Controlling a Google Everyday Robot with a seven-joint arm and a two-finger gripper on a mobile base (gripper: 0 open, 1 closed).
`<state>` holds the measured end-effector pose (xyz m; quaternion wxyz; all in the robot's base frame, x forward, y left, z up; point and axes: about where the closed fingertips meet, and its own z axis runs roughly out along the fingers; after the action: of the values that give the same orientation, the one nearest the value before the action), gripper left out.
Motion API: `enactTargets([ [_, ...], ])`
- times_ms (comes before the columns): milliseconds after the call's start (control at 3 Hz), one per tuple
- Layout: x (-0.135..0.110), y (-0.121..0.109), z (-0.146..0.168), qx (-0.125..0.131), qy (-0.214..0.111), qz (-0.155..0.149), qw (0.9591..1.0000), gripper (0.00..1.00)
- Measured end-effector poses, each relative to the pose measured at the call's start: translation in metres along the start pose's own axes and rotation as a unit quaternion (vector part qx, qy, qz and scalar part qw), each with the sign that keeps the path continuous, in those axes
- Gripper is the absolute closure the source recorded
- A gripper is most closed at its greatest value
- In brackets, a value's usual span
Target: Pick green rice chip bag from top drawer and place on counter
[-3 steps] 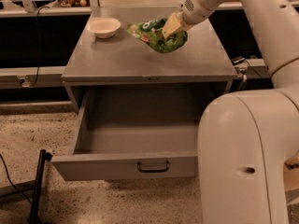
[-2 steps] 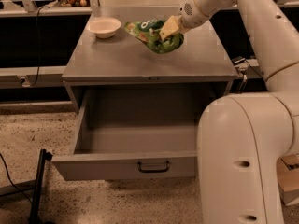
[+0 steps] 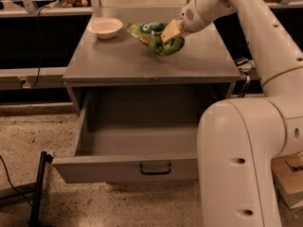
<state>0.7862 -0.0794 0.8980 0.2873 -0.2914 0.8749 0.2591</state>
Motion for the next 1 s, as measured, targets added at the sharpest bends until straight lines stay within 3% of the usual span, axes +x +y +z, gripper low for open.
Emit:
enactTargets([
  [1000,0.0013,0.0016,0.0141,-0.006,0.006,0.001,1.0,0.11],
])
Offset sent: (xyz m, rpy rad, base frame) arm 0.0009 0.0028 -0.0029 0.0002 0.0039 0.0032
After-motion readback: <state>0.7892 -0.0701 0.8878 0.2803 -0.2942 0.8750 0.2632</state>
